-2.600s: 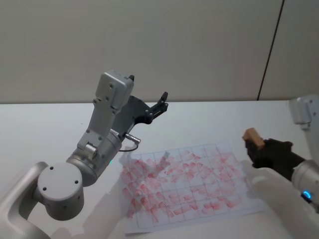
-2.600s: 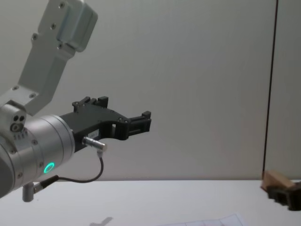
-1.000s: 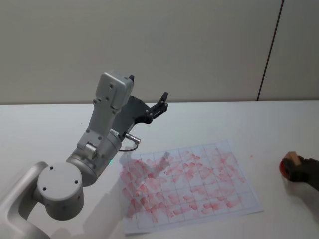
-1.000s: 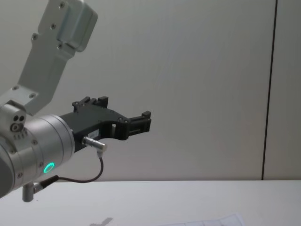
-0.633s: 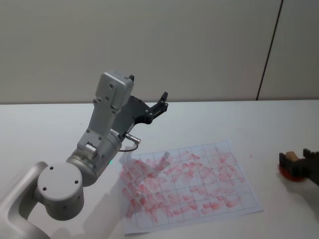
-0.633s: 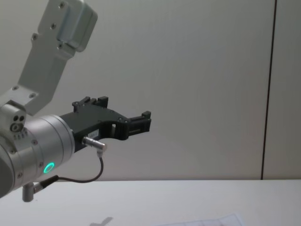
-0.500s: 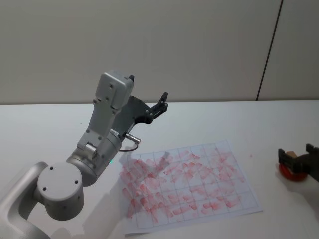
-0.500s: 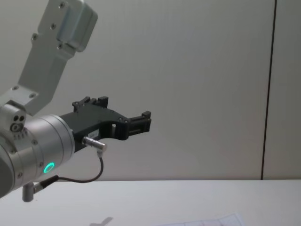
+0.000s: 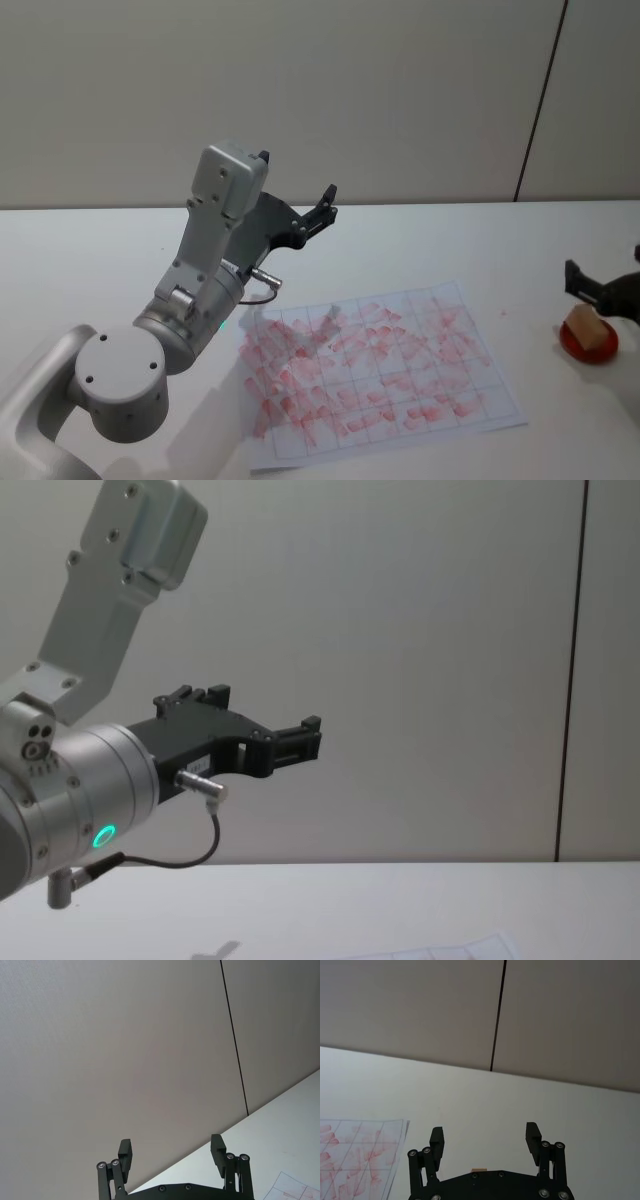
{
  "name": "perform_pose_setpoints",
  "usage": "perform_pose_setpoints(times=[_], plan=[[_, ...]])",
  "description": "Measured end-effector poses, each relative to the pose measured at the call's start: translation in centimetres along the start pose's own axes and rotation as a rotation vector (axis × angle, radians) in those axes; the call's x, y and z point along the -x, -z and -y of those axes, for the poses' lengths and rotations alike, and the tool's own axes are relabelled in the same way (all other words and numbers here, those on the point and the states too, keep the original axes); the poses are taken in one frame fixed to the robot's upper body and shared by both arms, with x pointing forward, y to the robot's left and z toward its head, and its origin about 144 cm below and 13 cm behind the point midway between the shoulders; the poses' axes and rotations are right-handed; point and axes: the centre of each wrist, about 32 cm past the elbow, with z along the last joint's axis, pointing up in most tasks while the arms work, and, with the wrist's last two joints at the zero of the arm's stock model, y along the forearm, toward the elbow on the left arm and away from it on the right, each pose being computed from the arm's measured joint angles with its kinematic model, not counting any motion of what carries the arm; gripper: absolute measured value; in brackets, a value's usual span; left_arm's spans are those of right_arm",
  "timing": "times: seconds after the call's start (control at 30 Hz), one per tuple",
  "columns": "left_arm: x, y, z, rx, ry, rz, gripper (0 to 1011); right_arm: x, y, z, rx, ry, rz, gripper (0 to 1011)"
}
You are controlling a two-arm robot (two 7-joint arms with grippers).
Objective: Use the one hand to pick up the stamp and affix it onto the A4 paper.
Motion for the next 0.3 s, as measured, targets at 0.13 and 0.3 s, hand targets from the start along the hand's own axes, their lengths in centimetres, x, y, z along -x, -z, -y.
perform_pose_setpoints(times=[0.13,0.3], plan=[[0.0,0.0,0.0,0.0,0.0,0.0,1001,0.0,-0.4,0.7,-0.066,0.003,0.026,1001],[0.0,0.0,0.0,0.0,0.0,0.0,1001,0.0,-0.8,1.4,-0.142,0.005,0.057,1001]])
